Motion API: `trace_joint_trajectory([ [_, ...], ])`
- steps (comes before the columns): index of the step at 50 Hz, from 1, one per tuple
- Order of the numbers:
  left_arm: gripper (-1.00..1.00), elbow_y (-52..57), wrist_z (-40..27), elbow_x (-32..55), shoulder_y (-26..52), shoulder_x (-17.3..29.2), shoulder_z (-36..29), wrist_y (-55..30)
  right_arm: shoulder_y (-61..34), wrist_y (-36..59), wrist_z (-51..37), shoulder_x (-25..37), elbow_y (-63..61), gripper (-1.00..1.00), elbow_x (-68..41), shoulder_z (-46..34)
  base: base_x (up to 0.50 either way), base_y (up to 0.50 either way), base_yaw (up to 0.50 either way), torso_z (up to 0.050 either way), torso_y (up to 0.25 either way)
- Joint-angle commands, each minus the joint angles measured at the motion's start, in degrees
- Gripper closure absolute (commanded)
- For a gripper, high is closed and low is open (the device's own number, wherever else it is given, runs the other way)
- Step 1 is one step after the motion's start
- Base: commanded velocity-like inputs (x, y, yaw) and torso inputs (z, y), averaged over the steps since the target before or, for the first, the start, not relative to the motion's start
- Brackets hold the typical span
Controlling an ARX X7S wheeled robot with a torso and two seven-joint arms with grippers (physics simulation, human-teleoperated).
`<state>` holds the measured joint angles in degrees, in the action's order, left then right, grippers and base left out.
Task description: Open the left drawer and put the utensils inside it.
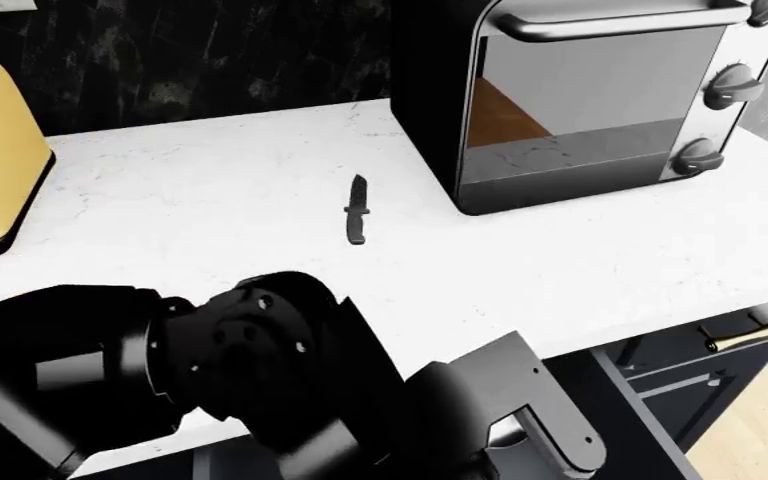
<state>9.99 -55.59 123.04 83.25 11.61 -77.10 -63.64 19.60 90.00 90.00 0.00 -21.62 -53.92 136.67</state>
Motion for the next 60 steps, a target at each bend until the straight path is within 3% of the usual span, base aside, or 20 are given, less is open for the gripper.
trace_joint_trajectory([
  [1, 1.00, 1.5, -3.2, -0.8, -3.8, -2.9, -2.5, 2.6, -0.1, 0.0, 0.0, 0.0, 0.2, -1.00, 0.3, -0.4, 0.00, 0.00, 0.00, 0.000, 0.000],
  [13, 1.00, -0.2, -1.7, -3.7, -6.8, -4.6, -4.4, 3.1, 0.0, 0.0, 0.0, 0.0, 0.4, -1.00, 0.2, -0.6, 0.00, 0.00, 0.00, 0.000, 0.000],
  [33, 1.00, -12.0, 11.4, -17.8, -13.1, -5.5, -8.9, 2.9, -0.1, 0.0, 0.0, 0.0, 0.4, -1.00, 0.7, -1.0, 0.00, 0.00, 0.00, 0.000, 0.000],
  [56, 1.00, -11.6, 12.1, -18.8, -12.9, -6.5, -11.6, 0.7, 0.3, 0.0, 0.0, 0.0, 1.0, -1.00, 0.2, -0.7, 0.00, 0.00, 0.00, 0.000, 0.000],
  [57, -1.00, -11.5, 11.7, -18.2, -12.6, -6.4, -11.3, 0.7, 0.3, 0.0, 0.0, 0.0, 1.0, -1.00, 0.1, -0.7, 0.00, 0.00, 0.00, 0.000, 0.000],
  [60, -1.00, -9.1, 10.3, -16.3, -10.8, -5.8, -10.0, 0.6, 0.3, 0.0, 0.0, 0.0, 1.0, -1.00, 0.2, -0.7, 0.00, 0.00, 0.00, 0.000, 0.000],
])
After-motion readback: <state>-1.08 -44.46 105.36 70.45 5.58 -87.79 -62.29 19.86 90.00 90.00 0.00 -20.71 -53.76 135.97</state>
